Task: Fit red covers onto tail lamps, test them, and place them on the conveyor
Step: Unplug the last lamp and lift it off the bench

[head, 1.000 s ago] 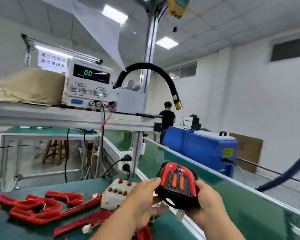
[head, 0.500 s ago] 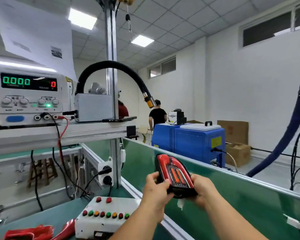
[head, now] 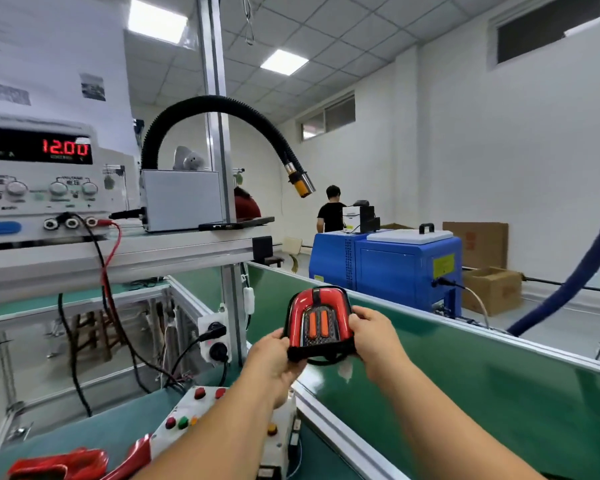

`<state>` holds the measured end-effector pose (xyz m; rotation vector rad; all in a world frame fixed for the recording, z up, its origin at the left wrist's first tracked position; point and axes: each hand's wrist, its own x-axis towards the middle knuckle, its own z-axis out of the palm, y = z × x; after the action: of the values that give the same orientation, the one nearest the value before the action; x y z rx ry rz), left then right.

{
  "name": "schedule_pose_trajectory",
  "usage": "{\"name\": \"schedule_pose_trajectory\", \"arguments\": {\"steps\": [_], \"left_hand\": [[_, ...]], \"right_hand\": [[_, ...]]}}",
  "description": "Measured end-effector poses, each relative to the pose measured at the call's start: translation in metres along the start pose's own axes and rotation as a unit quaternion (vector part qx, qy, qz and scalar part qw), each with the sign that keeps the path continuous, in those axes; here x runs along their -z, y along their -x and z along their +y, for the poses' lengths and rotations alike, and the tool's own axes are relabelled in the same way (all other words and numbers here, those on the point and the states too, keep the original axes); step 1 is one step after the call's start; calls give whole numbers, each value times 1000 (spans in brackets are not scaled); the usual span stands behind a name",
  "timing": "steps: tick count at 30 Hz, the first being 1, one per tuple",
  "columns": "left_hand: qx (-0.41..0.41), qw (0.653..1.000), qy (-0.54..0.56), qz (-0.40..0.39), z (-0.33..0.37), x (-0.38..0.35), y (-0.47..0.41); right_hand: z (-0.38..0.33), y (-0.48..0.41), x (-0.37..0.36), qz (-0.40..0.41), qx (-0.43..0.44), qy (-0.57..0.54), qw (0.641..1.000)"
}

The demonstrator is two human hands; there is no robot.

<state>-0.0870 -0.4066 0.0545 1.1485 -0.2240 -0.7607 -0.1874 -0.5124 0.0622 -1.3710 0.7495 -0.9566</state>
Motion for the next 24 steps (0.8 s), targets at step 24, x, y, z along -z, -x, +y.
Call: {"name": "schedule_pose_trajectory", "arguments": {"steps": [24], "left_hand": [[53, 956, -143, -250, -116, -71, 93]], "right_hand": [[50, 141, 150, 292, 8, 47, 955]]}}
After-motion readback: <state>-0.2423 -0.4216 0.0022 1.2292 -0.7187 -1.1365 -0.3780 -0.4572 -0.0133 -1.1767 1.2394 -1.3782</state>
